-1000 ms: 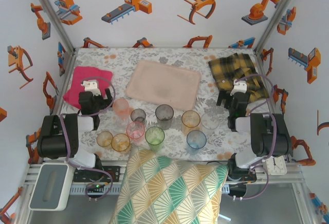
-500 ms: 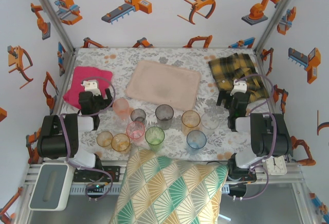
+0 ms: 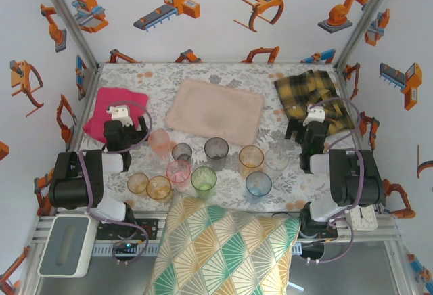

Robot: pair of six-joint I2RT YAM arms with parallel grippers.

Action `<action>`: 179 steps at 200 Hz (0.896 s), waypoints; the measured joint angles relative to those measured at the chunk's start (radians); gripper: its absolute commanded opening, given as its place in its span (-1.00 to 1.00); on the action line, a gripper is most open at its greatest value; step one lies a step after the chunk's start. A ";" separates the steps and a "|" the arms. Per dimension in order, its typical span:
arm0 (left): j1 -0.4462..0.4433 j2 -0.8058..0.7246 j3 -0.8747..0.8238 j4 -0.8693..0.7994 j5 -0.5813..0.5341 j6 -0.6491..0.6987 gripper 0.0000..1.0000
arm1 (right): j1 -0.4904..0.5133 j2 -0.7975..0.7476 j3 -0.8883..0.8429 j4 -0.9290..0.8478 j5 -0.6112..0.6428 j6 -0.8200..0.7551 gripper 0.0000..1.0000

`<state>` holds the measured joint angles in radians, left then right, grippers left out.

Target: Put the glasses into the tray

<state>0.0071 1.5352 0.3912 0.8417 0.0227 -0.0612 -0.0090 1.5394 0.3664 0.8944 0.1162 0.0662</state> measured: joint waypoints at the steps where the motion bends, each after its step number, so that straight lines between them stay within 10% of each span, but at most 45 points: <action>1: 0.000 0.000 0.000 0.000 0.000 0.000 0.94 | 0.000 0.000 0.000 0.000 0.000 0.000 0.99; 112: -0.003 -0.002 0.003 -0.010 -0.014 -0.001 0.94 | 0.000 -0.244 -0.013 -0.151 0.064 0.001 0.99; 179: -0.003 -0.138 0.198 -0.402 -0.051 -0.002 0.94 | 0.000 -0.472 0.223 -0.686 0.171 0.108 0.99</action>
<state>0.0044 1.3968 0.5896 0.4393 -0.0284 -0.0628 -0.0086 1.0676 0.5892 0.2089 0.2874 0.1745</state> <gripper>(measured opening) 0.972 0.992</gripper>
